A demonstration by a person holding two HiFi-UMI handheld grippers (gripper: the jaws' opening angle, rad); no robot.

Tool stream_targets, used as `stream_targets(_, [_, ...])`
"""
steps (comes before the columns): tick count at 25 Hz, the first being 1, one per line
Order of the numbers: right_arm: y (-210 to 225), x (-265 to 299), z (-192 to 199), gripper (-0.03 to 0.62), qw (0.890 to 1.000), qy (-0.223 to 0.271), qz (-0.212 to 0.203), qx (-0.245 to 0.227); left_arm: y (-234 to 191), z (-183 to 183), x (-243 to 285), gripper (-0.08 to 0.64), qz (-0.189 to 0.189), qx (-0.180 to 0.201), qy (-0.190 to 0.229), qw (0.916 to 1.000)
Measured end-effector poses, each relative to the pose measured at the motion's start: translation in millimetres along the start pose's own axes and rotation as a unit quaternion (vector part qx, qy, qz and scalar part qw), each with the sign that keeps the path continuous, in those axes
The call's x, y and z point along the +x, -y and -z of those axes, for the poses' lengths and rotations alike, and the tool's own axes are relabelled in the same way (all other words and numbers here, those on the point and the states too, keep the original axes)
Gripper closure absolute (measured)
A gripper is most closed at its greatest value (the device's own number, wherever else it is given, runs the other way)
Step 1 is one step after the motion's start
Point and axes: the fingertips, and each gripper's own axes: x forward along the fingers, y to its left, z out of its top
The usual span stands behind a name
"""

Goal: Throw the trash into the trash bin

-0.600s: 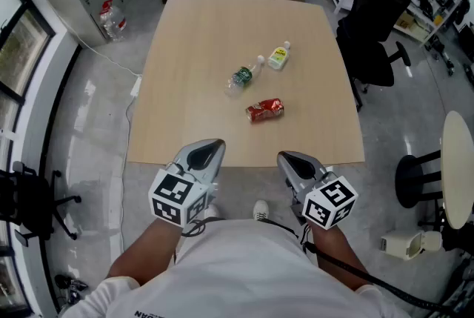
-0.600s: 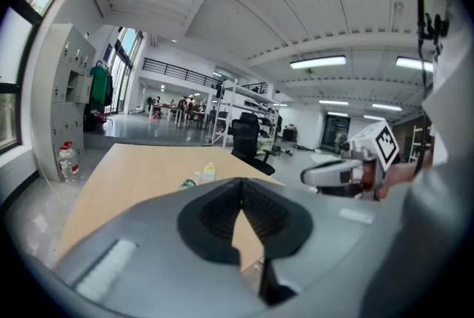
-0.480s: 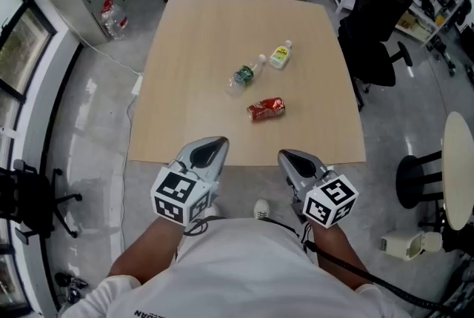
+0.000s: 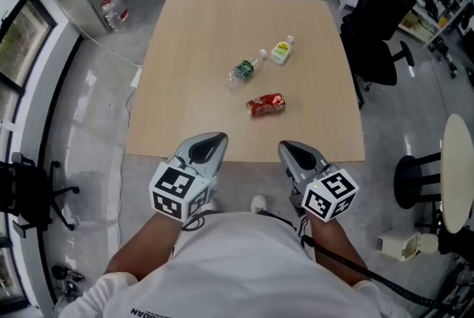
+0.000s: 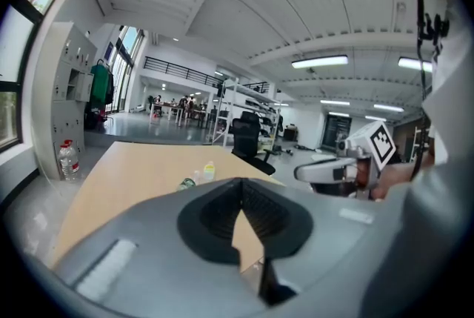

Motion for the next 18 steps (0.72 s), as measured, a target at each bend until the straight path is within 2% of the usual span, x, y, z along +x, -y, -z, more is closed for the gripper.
stream_targets(3, [5,4,-5,0.589,0.999,-0.007,-0.003,-0.034,-3,3,-1,0.552,-0.002,-0.002,-0.008,1.0000])
stream_targets(6, [14,12,-2,0.589,0.992,-0.040,0.000,-0.119,-6,8,-3,0.552,-0.009,-0.007,-0.015,0.9998])
stream_targets(8, [25,20,5,0.557,0.981,-0.067,0.008,-0.182,-7,10,-3,0.552,-0.014,-0.010,-0.017,0.9997])
stream_targets(10, [39,29,16,0.548,0.964,-0.093,0.021,-0.249,-8,11,-1,0.552,-0.019,-0.012,-0.019,0.9996])
stream_targets(13, [61,44,39,0.541,0.929,-0.141,0.038,-0.340,-5,18,3,0.552,-0.023,-0.023,-0.034,0.9989])
stream_targets(18, [94,73,83,0.504,0.880,-0.204,0.036,-0.427,-3,31,5,0.552,-0.035,-0.039,-0.055,0.9971])
